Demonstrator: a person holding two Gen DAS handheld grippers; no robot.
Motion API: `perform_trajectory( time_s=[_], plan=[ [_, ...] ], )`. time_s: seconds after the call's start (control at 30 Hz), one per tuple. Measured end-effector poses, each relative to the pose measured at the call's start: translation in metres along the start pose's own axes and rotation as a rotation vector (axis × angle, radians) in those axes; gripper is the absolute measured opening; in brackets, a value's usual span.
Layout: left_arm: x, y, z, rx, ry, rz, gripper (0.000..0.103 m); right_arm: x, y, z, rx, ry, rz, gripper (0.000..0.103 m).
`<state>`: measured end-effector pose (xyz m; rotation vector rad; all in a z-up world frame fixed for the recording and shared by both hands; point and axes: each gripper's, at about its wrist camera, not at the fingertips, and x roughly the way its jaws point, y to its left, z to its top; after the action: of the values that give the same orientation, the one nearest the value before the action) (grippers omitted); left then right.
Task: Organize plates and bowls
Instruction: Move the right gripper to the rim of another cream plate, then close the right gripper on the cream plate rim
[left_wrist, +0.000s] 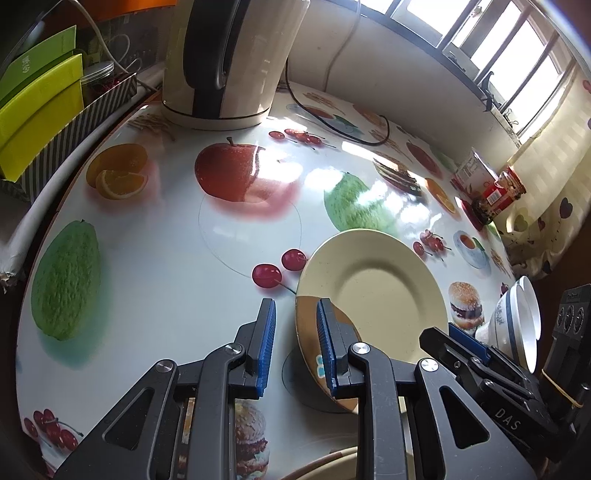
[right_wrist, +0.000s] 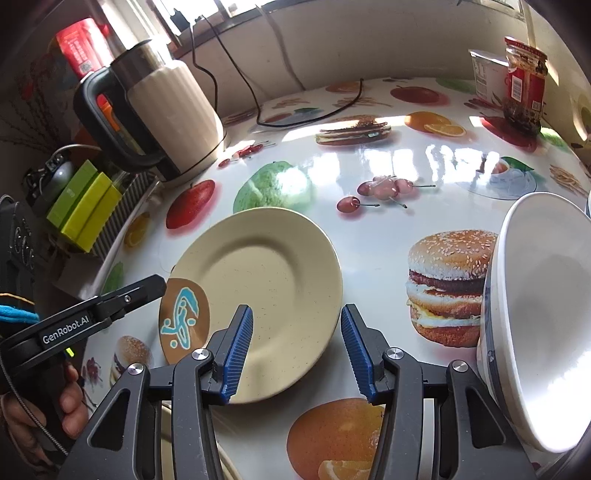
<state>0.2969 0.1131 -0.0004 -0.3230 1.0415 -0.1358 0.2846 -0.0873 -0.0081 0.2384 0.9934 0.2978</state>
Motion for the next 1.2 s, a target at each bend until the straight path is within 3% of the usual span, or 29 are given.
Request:
perform_trajectory(
  time_s=[0.37, 0.63, 0.9, 1.2],
  plan=[
    [0.0072, -0.0034, 0.0002, 0.011, 0.013, -0.019, 0.024, 0.0053, -0.0020, -0.0002, 0.039, -0.001, 0.022, 0.049],
    [0.0098, -0.0034, -0.0014, 0.010, 0.014, -0.023, 0.024, 0.0060, -0.0048, -0.0006, 0.060, -0.004, 0.022, 0.037],
    [0.0080, 0.0011, -0.0019, 0.005, 0.004, -0.005, 0.017, 0.0061, -0.0066, -0.0021, 0.074, -0.008, 0.019, 0.024],
    [0.0061, 0.0022, -0.0028, 0.004, 0.002, 0.000, 0.017, 0.0061, -0.0079, -0.0029, 0.094, -0.008, 0.040, 0.022]
  ],
)
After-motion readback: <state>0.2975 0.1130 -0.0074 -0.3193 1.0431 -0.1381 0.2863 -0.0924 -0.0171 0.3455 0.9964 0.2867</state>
